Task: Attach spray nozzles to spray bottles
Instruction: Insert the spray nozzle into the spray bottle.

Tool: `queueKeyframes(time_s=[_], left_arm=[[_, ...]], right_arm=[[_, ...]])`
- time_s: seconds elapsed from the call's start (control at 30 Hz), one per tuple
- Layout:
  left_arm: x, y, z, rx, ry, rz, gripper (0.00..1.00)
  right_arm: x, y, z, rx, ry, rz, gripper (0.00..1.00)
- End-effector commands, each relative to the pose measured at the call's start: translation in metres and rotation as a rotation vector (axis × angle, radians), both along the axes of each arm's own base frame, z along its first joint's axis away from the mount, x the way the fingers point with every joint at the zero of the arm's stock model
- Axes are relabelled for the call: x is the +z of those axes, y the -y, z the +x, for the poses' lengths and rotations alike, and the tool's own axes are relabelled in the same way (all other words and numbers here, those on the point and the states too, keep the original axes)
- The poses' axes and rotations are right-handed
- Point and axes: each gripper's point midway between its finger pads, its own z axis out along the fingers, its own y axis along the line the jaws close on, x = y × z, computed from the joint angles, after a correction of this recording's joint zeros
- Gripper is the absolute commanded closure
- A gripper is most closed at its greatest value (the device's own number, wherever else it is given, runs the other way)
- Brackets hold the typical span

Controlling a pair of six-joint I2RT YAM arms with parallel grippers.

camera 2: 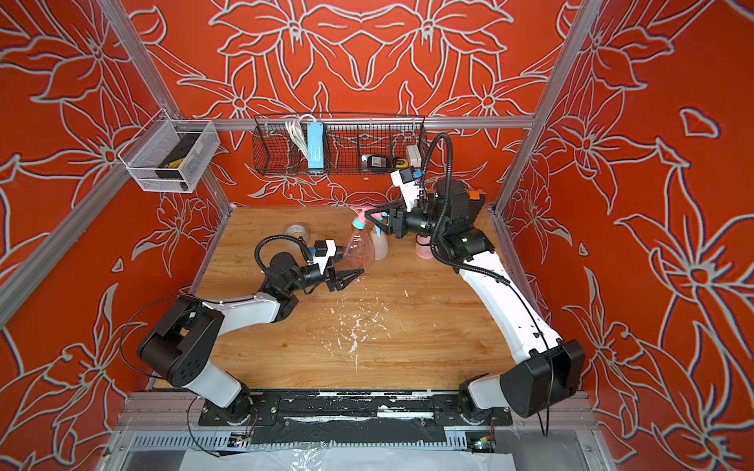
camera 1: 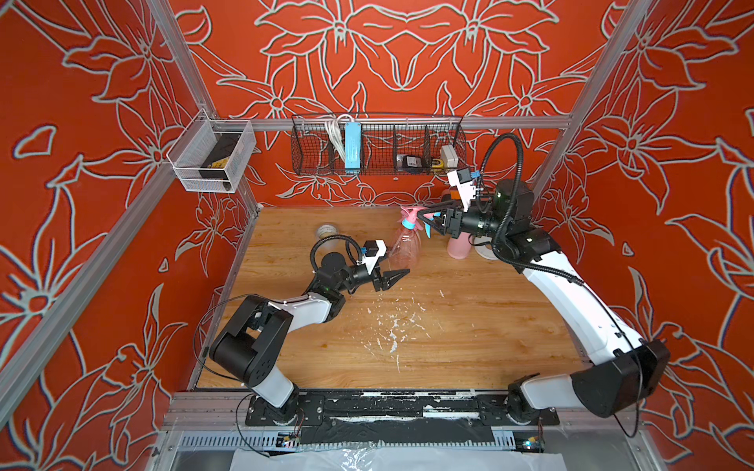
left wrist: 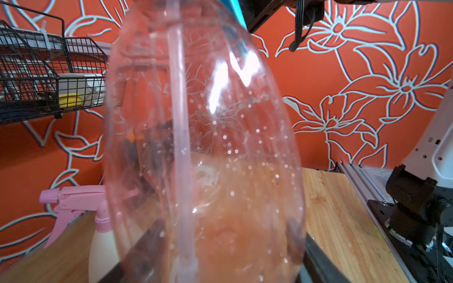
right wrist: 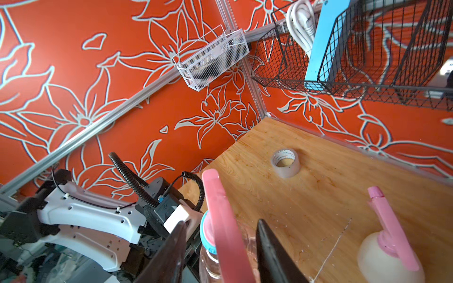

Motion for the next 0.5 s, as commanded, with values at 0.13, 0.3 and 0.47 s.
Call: queueKeyframes(time_s=[0.13, 0.3, 0.47], left_arm=[[0.02, 0.0, 0.0, -0.011, 0.064, -0.026, 0.52], [0.018, 0.0, 0.003, 0.004, 0.059, -0.021, 0.53], [0.011, 0.0, 0.013, 0.042, 0.072, 0.022, 0.53]], right_arm=[[0.008, -0.002, -0.007, -0.008, 0.048, -0.007, 0.8], [0.01, -0.001, -0.008, -0.022, 0.043, -0.031, 0.93], [0.006, 0.0, -0.007, -0.041, 0.019, -0.142, 1.0]])
